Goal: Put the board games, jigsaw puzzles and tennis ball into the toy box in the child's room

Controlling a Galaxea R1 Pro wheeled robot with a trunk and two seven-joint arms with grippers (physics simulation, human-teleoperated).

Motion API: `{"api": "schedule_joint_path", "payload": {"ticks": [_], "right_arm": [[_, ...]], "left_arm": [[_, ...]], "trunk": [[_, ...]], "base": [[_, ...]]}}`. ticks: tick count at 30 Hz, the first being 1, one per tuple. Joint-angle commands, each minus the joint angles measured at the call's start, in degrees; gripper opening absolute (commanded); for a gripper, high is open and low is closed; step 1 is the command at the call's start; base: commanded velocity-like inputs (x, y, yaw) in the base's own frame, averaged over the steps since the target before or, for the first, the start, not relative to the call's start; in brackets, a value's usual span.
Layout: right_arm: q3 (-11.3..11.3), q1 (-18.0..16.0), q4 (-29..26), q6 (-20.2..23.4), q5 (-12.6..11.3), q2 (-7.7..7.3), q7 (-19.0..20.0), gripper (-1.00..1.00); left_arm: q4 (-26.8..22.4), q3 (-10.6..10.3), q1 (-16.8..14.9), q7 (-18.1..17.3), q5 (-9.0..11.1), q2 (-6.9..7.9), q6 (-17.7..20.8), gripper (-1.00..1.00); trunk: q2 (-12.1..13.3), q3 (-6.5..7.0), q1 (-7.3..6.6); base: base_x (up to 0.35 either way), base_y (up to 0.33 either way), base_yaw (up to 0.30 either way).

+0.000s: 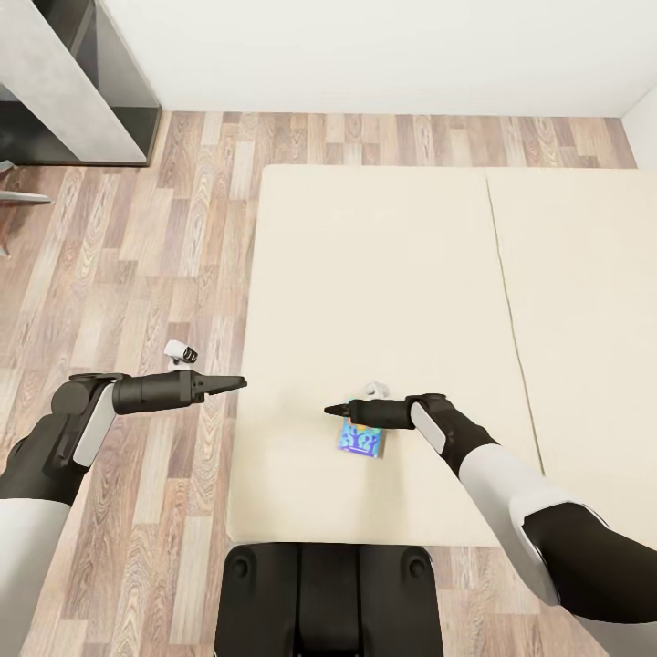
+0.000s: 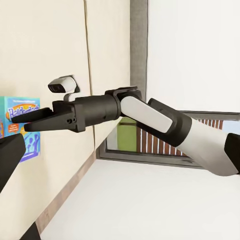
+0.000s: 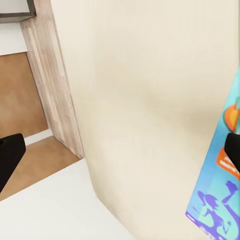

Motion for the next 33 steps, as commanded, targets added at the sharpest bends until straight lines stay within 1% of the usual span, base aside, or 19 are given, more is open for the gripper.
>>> {"api": "schedule_joint_path", "payload": {"ticks": [1,22,33], "right_arm": [[0.19,-0.03,-0.02,0.31,-0.37,-0.04,-0.04,1.0],[0.02,0.14,-0.02,0.36,-0.37,-0.15,-0.04,1.0],[-0.04,0.15,-0.02,0.44,-0.38,-0.17,-0.06,1.0]], "left_arm": [[0.01,-0.07,-0.03,-0.07,0.17,0.04,0.46,1.0],[0.01,-0.08,-0.03,-0.07,0.16,0.04,0.46,1.0],[0.01,-0.07,-0.03,-0.07,0.19,0.04,0.46,1.0]], "trunk": [[-0.09,-0.06,0.03],[-0.09,-0.06,0.03],[-0.09,-0.06,0.03]], "base": [[0.0,0.003,0.0],[0.0,0.0,0.0],[0.0,0.05,0.0]]}}
